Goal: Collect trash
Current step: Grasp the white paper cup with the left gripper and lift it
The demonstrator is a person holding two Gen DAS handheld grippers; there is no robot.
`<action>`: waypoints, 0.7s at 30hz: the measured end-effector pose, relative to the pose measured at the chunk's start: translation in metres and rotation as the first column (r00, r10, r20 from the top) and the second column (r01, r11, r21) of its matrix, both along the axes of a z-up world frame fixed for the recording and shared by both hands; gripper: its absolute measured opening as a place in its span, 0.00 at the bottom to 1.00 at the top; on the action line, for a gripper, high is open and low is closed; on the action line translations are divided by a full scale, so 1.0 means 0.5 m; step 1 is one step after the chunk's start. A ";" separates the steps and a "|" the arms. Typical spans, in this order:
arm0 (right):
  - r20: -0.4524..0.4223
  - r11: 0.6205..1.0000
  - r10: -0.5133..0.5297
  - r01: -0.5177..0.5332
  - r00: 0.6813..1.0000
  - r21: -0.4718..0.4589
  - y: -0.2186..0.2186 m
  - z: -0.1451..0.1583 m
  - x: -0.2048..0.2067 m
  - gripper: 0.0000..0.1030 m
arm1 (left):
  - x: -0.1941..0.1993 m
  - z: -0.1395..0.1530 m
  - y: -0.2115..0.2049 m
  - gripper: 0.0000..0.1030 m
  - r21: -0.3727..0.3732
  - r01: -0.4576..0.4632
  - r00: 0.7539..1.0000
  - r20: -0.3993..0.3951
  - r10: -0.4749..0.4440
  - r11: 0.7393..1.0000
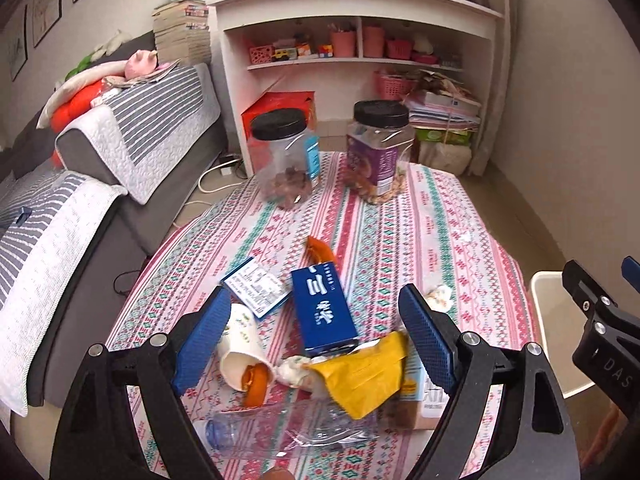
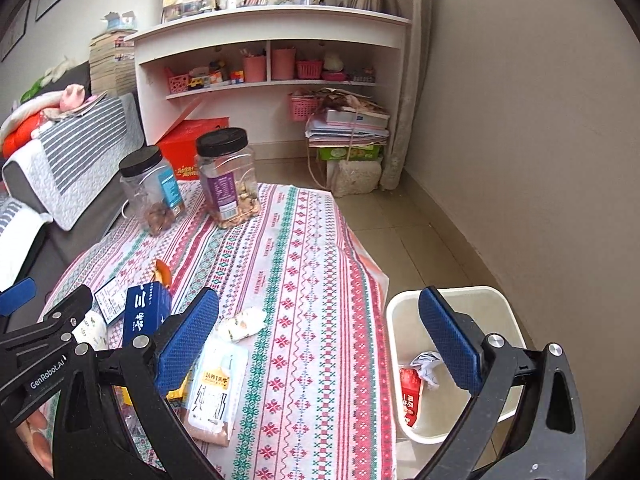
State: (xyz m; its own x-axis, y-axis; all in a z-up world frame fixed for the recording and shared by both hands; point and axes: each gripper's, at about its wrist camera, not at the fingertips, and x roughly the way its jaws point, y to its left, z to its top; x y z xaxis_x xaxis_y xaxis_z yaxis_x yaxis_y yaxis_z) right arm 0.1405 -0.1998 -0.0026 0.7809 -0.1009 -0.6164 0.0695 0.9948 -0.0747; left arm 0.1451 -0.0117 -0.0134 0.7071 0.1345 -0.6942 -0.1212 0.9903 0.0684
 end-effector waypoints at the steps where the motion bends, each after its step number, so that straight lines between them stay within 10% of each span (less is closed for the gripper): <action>1: -0.010 1.000 0.009 -0.009 1.000 -0.003 0.009 -0.007 0.003 0.93 | 0.000 -0.008 0.019 0.81 0.005 -0.016 1.000 -0.014 0.016 1.000; 10: -0.116 0.997 0.081 -0.078 0.990 0.024 0.072 -0.061 0.043 0.93 | 0.065 -0.120 0.171 0.81 -0.132 -0.142 0.952 -0.291 0.098 0.981; 21: -0.187 0.991 0.137 -0.136 0.973 0.016 0.098 -0.089 0.081 0.93 | 0.209 -0.253 0.260 0.81 -0.233 -0.272 0.779 -0.622 0.072 0.934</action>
